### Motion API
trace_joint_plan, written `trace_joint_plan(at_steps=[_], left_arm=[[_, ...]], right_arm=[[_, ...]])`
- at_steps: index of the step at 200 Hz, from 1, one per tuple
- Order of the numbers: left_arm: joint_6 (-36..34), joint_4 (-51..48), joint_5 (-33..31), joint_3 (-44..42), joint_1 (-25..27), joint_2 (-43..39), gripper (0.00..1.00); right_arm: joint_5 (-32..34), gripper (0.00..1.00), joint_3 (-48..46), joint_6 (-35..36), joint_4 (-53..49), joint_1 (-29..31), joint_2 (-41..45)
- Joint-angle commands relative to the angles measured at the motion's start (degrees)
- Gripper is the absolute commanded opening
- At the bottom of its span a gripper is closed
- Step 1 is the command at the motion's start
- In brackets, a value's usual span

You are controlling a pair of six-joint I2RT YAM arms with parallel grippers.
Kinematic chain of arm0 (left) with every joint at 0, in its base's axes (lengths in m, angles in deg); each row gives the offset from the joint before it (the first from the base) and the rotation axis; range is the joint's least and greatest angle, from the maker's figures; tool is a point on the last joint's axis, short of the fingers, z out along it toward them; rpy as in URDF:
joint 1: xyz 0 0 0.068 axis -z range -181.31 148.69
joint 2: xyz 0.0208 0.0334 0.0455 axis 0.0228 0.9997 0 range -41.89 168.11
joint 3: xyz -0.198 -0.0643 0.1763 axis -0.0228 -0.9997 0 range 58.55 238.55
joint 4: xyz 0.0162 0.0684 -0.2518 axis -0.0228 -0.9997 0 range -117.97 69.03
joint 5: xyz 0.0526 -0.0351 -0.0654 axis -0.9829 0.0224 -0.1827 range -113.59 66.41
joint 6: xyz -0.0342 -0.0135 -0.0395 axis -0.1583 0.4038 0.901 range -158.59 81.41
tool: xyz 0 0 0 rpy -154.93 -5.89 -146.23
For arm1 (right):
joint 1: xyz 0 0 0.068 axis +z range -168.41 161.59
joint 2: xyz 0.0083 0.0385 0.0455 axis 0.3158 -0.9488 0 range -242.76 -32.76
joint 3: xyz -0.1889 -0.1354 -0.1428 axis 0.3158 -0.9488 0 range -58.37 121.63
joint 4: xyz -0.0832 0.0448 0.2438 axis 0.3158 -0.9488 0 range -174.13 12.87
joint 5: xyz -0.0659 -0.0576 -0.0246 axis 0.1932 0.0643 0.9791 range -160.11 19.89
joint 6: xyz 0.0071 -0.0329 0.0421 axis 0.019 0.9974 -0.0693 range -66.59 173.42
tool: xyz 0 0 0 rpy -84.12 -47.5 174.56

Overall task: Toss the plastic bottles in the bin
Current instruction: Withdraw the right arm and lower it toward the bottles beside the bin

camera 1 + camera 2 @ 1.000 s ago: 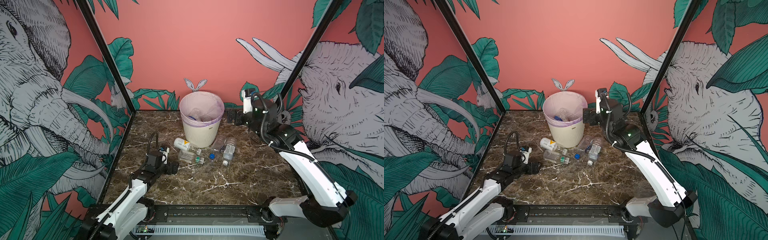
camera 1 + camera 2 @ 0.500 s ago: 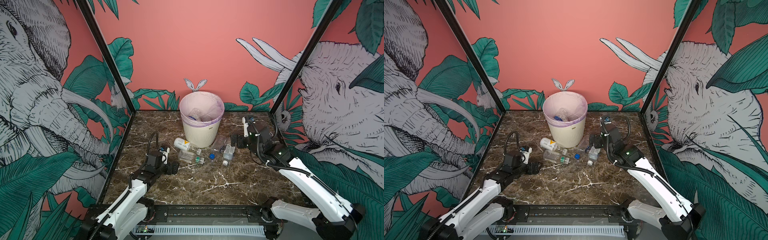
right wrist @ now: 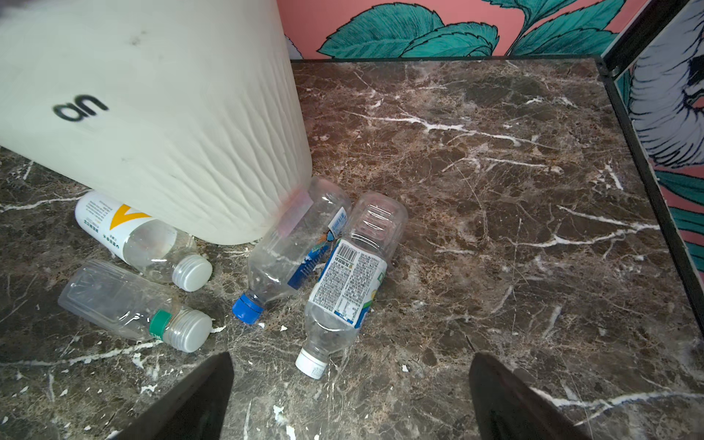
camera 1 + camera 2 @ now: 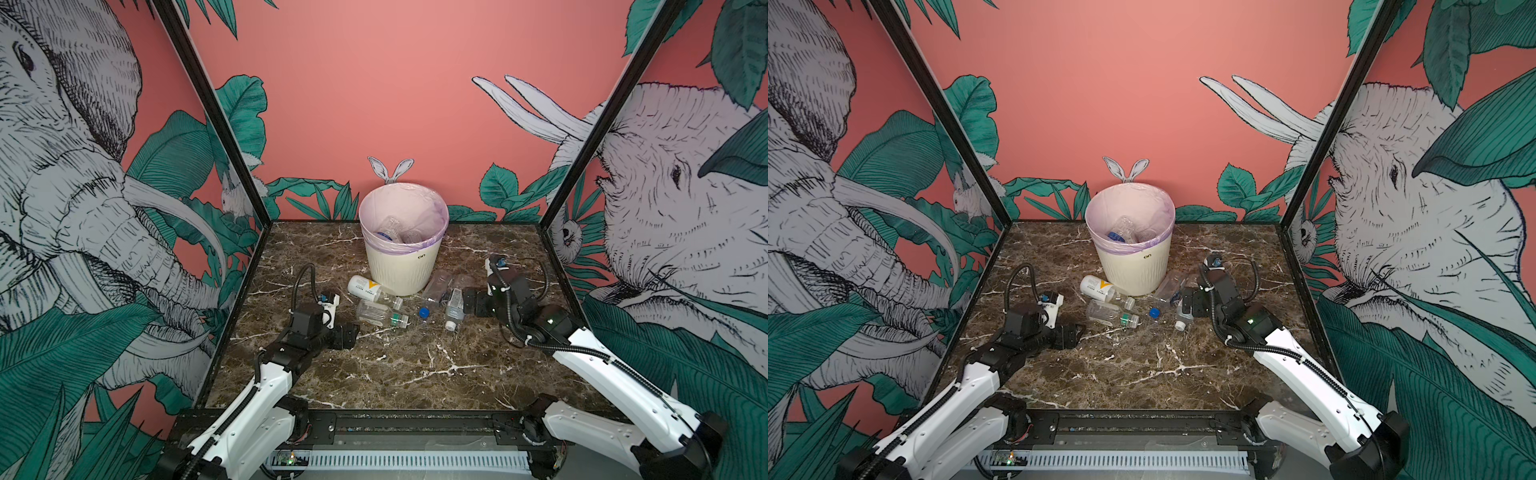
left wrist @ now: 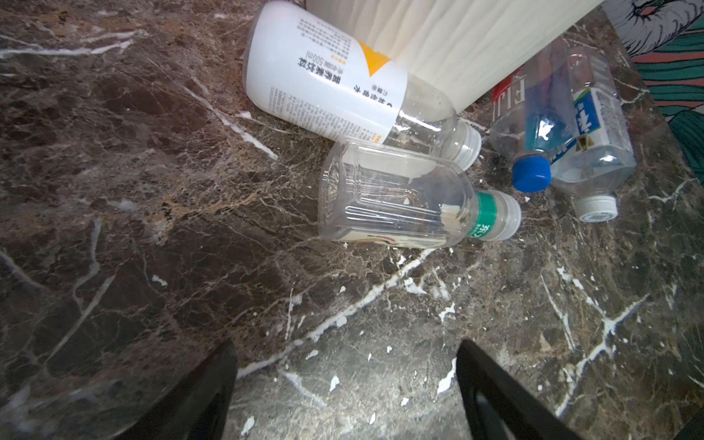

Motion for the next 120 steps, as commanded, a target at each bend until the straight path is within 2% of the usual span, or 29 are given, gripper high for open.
trace_joint_plan(at_steps=[1, 63, 120], left_arm=[[-1.2, 1.4, 1.7, -0.9, 0.4, -0.6, 0.91], [-2.7, 1.8, 3.0, 0.2, 2.8, 1.9, 0.9], [-3.8, 1.5, -1.5, 0.5, 7.7, 1.2, 0.91]], right_arm=[[0.3, 0.99, -1.5, -2.4, -0.3, 0.0, 0.9], [1.8, 0.99, -1.6, -5.2, -1.6, -0.6, -5.6], [-1.4, 0.99, 1.7, -7.3, -0.2, -3.0, -15.2]])
